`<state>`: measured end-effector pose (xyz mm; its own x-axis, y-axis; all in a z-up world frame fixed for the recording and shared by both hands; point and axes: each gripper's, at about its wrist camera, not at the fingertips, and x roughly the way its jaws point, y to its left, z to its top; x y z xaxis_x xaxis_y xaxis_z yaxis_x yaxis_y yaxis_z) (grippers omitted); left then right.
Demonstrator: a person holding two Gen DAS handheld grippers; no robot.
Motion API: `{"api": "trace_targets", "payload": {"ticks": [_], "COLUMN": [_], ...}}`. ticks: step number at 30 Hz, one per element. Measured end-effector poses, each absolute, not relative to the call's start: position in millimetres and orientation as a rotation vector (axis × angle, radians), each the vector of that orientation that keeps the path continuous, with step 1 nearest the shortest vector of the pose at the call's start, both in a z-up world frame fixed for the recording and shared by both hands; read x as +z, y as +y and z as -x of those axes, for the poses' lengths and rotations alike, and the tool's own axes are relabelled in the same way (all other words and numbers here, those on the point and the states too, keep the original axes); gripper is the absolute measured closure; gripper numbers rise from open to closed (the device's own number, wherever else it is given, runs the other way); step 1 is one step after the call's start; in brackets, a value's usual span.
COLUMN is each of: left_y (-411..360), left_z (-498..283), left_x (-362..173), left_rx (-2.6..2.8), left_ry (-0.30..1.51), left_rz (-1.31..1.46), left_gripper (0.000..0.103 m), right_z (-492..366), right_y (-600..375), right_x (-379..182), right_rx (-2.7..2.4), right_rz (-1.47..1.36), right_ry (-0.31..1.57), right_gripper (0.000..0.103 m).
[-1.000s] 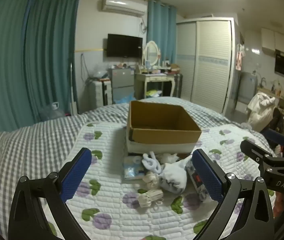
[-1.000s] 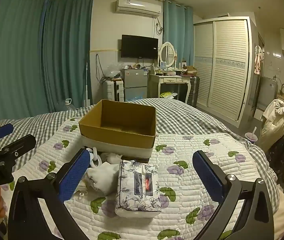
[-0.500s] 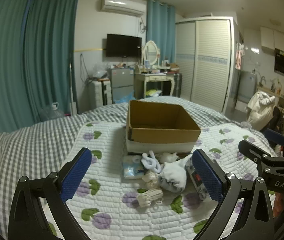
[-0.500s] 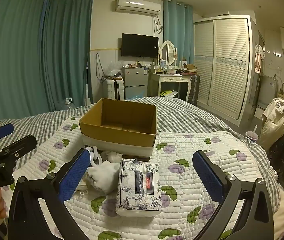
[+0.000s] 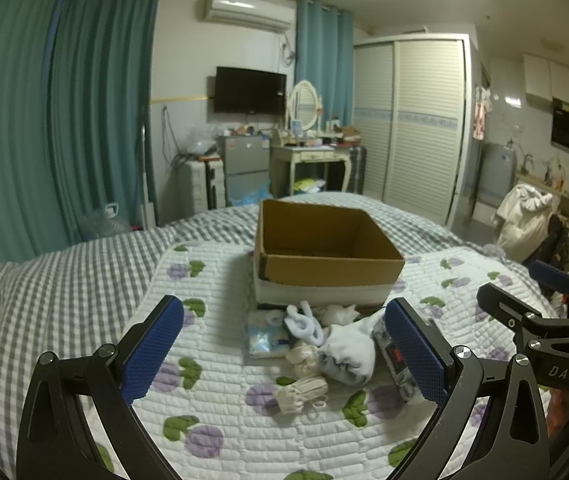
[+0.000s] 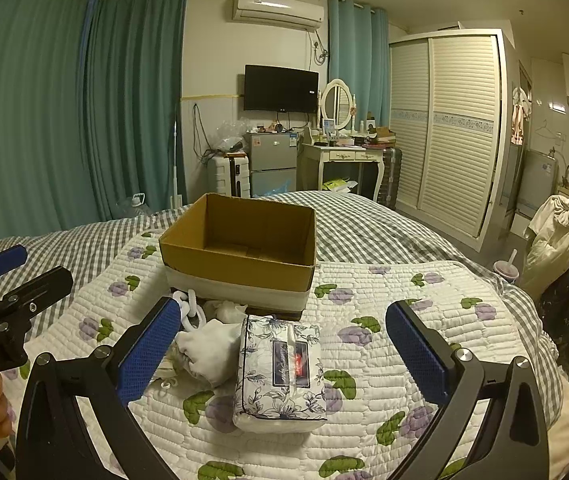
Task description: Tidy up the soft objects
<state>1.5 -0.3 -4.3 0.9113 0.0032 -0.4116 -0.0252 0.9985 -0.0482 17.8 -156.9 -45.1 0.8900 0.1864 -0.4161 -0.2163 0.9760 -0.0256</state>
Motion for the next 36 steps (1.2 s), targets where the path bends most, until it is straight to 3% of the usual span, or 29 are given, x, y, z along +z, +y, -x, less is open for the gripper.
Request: {"api": "trace_targets", "payload": {"ticks": [36], "left_y": [1.3], "left_z": [-1.6], "left_x": [-5.3], "left_rx": [0.014], "left_ry": [0.425], "left_rz": [0.055], "left_gripper": [0.0], "right_z": [-23.0], "right_y": [-156.1], "right_x": [-50.8], "right_rx": [0.216], "right_rz": [0.069], "right_ry": [0.441], "right_gripper": [0.0]}}
